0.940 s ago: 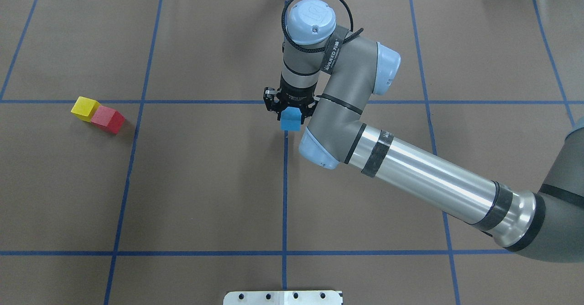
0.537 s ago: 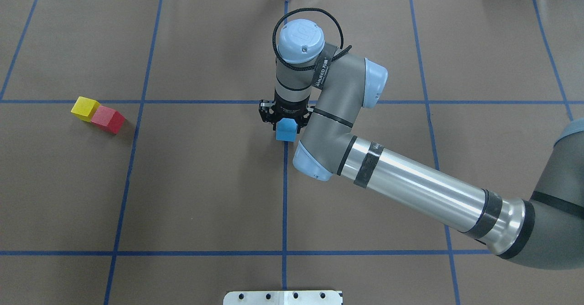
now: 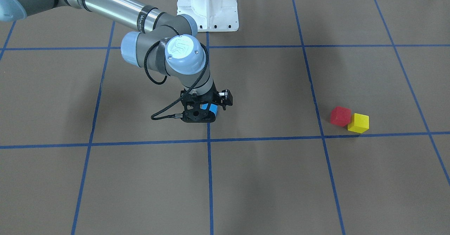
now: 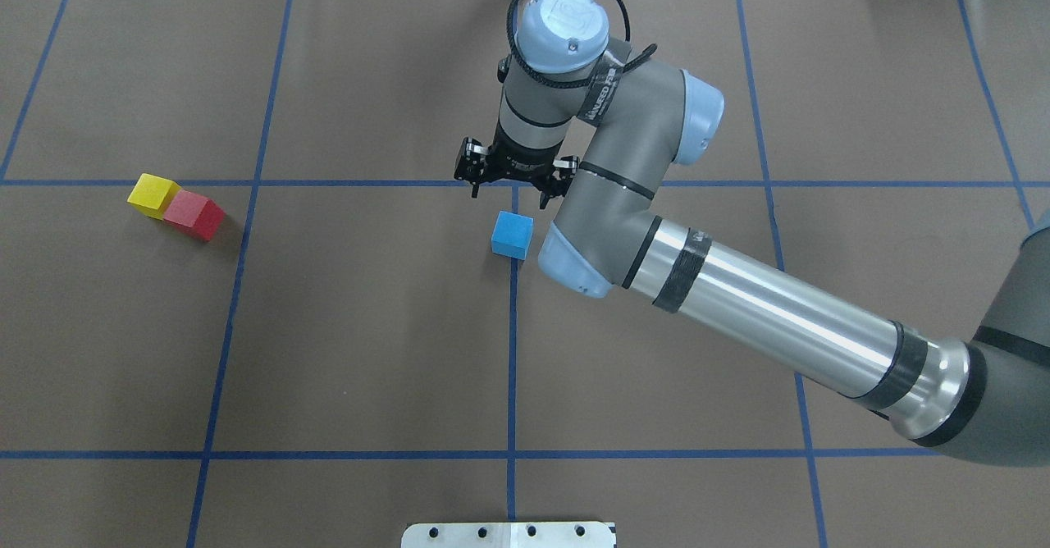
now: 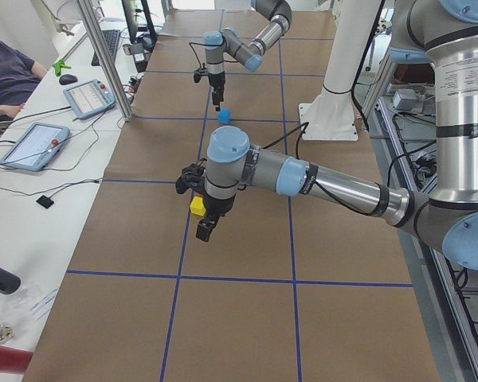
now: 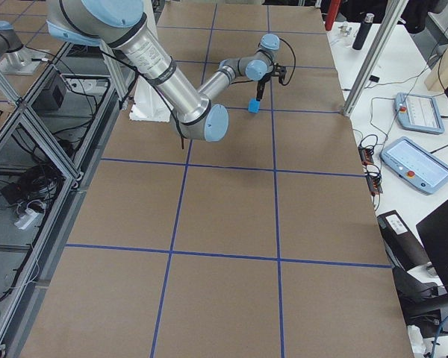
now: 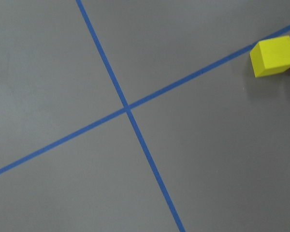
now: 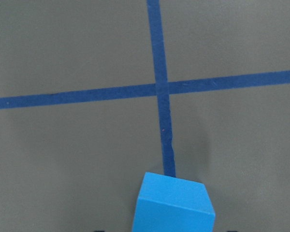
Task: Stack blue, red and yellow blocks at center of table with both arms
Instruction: 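Open the right gripper and raise it away while the left arm reaches out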
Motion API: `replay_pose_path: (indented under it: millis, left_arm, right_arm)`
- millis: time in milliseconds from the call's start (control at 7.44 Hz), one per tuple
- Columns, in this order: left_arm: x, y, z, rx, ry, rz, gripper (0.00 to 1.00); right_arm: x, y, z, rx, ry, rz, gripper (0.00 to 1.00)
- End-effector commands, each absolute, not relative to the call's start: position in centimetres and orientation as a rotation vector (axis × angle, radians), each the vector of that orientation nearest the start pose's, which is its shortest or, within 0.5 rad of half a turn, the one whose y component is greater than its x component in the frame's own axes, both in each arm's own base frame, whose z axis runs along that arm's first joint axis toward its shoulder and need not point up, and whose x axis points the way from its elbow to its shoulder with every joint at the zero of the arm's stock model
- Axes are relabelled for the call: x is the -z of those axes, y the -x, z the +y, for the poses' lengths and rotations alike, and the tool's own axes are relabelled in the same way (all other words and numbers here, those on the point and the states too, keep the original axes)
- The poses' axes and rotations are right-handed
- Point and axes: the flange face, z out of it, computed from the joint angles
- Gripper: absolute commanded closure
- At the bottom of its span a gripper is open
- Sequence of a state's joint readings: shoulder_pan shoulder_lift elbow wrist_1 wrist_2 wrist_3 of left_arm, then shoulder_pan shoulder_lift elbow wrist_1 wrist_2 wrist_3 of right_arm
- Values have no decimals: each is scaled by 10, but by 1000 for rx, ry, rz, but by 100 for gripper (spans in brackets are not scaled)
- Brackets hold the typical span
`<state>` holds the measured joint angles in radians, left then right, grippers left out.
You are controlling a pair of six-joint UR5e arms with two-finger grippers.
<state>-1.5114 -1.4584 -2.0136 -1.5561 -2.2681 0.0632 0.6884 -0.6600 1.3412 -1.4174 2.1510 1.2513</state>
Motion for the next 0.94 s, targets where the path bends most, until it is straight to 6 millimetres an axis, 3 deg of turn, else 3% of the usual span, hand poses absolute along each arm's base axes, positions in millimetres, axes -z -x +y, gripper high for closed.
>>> replay_pose_path:
  millis: [0,134,269,403,672,806]
  left_arm:
    - [-432,-38,-461,112,-163,796,1]
    - [-411,-73,-468,264,-76,833,1]
    - [-396,-97,-477,431,-15,832,3]
    - [-390,-128,-477,536,2,795,3]
    - [-379,-217,-487,693,-32,717,3]
    - [-377,-243,-494,749,-15,707,2]
  right_arm:
    - [-180,444,-559,-154,60,-1006,1]
    - [-203,410,-567,-171,41,-1001,1]
    - [-225,392,-568,-170,25,-984,1]
    - [-237,388,-571,-156,11,-968,1]
    - [-247,369,-580,-163,-6,-961,1]
    - [-254,365,-582,-145,-19,-951,1]
